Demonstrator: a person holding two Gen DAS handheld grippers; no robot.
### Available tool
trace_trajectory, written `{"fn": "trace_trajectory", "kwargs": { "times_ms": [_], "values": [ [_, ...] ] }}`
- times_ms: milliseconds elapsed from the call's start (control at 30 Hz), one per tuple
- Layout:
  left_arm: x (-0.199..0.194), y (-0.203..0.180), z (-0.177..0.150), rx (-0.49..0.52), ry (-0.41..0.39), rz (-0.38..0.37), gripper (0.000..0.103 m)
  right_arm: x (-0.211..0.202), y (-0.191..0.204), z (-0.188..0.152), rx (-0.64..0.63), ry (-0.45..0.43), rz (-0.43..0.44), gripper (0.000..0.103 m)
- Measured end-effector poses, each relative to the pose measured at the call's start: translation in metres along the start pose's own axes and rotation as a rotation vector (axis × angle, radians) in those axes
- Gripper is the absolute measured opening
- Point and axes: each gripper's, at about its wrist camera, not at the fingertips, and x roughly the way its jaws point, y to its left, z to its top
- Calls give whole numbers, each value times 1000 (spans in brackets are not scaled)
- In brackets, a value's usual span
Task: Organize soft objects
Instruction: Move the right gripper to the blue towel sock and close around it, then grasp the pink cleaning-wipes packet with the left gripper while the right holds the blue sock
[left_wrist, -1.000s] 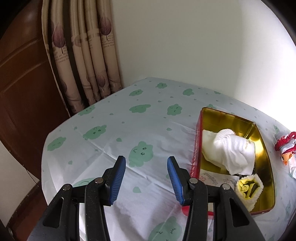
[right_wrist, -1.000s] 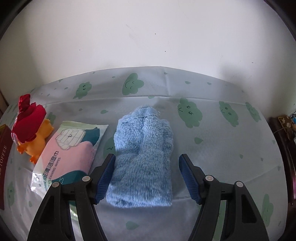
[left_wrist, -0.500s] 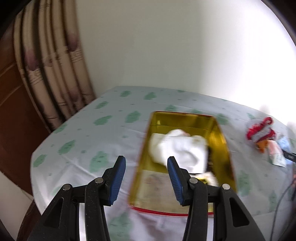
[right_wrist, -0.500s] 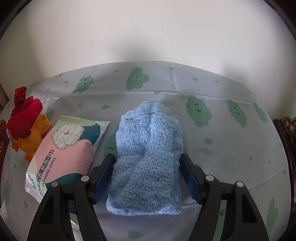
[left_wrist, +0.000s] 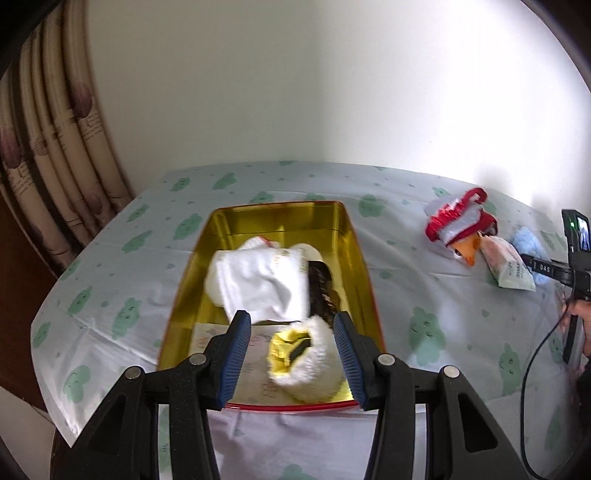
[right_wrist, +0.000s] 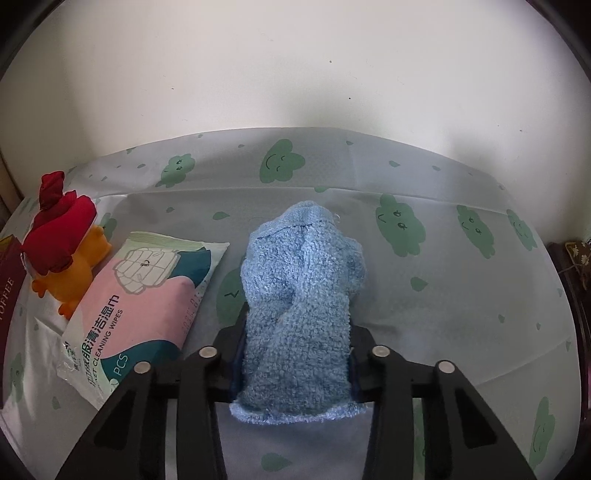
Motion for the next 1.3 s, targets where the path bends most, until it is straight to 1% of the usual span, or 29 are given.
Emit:
{"fn": "trace_trajectory", "kwargs": {
  "times_ms": [33, 133, 300, 467, 567, 667, 733, 800, 833, 1000, 1067, 1133, 1167, 1300],
  "values": [
    [1, -4, 0, 11, 3, -2, 48, -1, -1, 0, 2, 0, 0, 31],
    [4, -16, 1, 37, 13, -26, 48, -5, -3, -4, 4, 0, 6, 29],
    [8, -44, 6, 80, 21, -94, 48, -15, -10, -15, 5, 0, -1, 28],
    [15, -82, 13, 140, 39, -173, 48, -27, -23, -29, 12, 2, -25, 28],
    [19, -106, 17, 164, 45, -221, 52, -35, -32, -39, 23, 2, -40, 28],
    [24, -128, 22, 178, 59, -266, 53, -43, -43, -50, 42, 3, -47, 28],
    [28, -142, 25, 186, 72, -298, 56, -49, -50, -55, 57, 5, -53, 28],
    [30, -152, 29, 180, 78, -314, 57, -54, -58, -62, 66, 4, -61, 28],
    [30, -159, 32, 178, 79, -334, 57, -55, -61, -64, 68, 3, -63, 28],
    [35, -190, 39, 197, 89, -368, 58, -60, -72, -74, 101, -8, -47, 28],
    [37, -203, 42, 209, 80, -378, 58, -59, -72, -74, 100, -7, -48, 28],
    [41, -217, 46, 218, 69, -390, 60, -59, -73, -74, 104, -8, -42, 28],
    [44, -225, 48, 230, 73, -399, 63, -59, -74, -75, 109, -9, -36, 28],
    [56, -248, 53, 254, 84, -416, 64, -60, -76, -76, 115, -9, -26, 29]
  ]
}}
